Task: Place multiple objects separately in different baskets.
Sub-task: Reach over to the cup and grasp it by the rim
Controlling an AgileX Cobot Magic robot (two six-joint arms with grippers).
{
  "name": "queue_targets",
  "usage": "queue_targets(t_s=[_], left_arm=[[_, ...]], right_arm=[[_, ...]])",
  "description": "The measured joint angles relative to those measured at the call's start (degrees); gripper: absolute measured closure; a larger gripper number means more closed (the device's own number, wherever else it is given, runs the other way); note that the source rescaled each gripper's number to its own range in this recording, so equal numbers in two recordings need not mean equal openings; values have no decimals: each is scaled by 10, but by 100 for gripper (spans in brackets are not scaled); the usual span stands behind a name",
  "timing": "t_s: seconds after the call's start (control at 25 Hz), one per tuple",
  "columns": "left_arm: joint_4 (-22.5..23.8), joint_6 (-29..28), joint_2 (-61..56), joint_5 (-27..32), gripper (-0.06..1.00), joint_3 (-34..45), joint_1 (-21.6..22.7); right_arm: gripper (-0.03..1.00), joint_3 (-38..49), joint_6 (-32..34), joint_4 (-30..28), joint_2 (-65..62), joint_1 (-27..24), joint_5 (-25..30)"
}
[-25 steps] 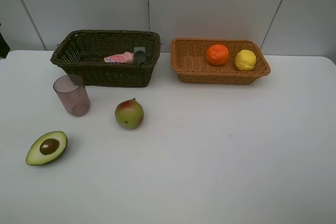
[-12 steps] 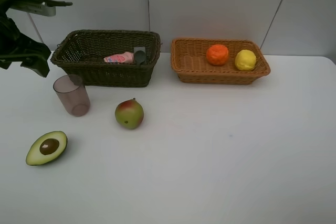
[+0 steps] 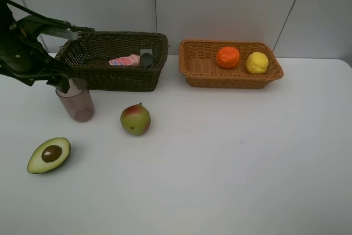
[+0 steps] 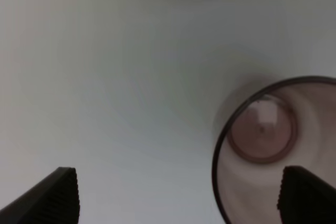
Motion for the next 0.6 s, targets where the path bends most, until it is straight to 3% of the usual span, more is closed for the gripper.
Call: queue_targets(t_s=[0.6], left_arm=[[-19,0,74,-81,-6,0,0]], right_arm=[[-3,0,0,0,0,0,0]])
